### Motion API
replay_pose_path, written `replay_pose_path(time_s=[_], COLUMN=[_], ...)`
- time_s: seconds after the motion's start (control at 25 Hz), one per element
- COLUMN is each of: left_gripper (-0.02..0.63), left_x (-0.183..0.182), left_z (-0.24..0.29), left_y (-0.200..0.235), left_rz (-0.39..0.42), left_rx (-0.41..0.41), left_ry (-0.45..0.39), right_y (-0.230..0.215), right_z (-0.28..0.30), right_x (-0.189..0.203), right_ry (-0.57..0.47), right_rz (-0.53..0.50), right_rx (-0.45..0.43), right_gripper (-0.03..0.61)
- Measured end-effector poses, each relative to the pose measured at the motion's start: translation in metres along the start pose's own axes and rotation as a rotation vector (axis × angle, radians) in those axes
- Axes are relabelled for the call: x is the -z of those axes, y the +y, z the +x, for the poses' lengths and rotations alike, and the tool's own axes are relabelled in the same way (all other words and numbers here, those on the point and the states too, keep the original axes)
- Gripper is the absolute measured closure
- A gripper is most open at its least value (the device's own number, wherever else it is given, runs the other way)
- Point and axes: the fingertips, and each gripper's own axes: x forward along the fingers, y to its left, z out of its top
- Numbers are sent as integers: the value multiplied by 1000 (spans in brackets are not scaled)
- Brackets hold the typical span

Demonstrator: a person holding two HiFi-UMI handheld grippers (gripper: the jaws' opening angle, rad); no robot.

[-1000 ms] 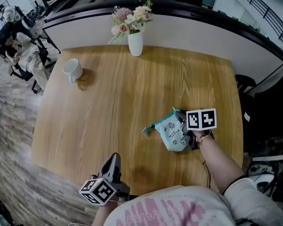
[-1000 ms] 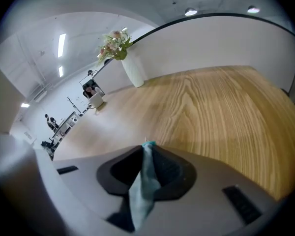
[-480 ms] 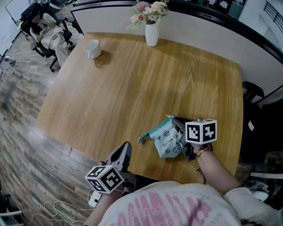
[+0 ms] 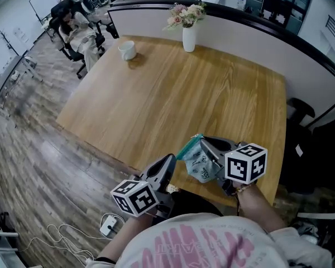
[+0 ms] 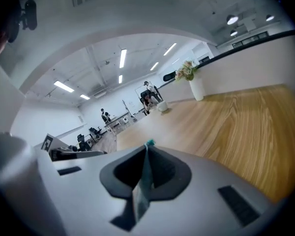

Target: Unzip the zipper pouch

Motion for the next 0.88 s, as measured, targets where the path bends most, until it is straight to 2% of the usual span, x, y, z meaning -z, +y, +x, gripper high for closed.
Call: replay_pose_path(time_s=[0.16,0.28,0.4,0.52,0.6,0.88], left_gripper=[615,614,592,592,592,578], left_x=[-18,-30,-37,-39,-37,-15], left_z=[-12,-17,-18,-19,-19,-20], left_y=[-33,-67,-104,-139,-157,-189], left_rz=[23,55,35,-34,-110,-394], left_rx=[95,178,287,398,452,574], left_ry=[-58,-72,-78,-122,-140,-46], right_y=[29,47,67,86,95,121], right_z=[-36,-70,-102,-128,-142,-176], right_x=[-19,-33,-47,-51,-51,-45], right_ry=[-103,-186,-274,-324,-349,-408], right_rz=[-42,-92,-159,-260,-317,-523], right_rx=[-63,-88,-135,-158,-167,-216], right_gripper=[569,569,568,568,569,569])
